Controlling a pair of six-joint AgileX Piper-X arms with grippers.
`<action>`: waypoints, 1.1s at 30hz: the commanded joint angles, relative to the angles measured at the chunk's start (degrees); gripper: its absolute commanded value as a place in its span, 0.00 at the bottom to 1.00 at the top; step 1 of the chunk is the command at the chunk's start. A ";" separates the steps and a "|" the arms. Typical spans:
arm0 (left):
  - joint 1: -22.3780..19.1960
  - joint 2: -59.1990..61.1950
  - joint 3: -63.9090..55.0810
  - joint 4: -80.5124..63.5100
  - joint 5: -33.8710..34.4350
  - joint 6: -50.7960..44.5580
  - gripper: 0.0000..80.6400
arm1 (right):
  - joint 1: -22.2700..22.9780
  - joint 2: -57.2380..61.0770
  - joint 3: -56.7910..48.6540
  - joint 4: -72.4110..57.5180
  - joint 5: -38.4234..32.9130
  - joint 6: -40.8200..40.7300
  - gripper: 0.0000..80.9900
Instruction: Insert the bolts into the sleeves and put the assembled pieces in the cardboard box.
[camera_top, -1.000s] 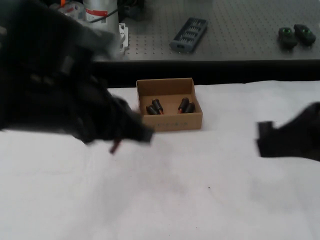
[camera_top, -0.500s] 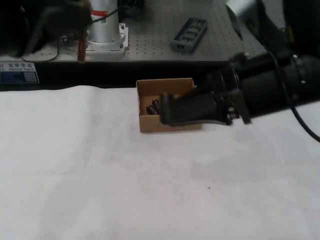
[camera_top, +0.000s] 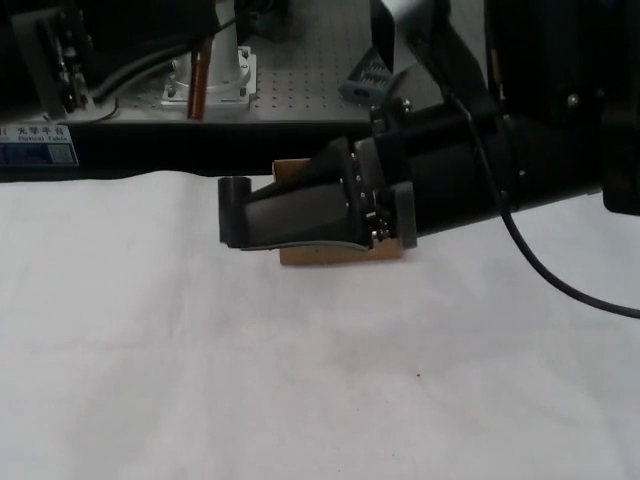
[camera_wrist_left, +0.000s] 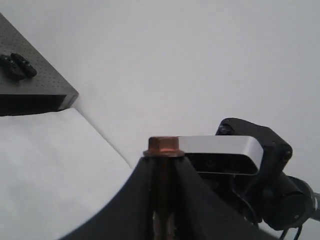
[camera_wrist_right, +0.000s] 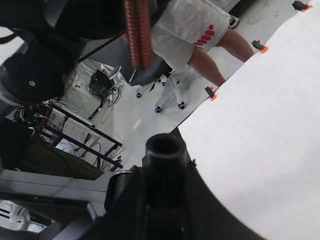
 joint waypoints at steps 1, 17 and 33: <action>-0.08 -0.58 -0.40 -2.36 1.57 -1.63 0.01 | 0.63 -0.01 -0.15 -2.84 -1.09 1.33 0.04; -3.57 -0.58 -0.40 -2.36 3.55 -3.26 0.01 | 0.69 -0.01 -0.15 -8.87 -1.17 5.16 0.04; -4.10 -0.58 -0.40 2.86 0.71 5.77 0.01 | 0.69 -0.01 -0.15 -8.87 -3.64 6.54 0.04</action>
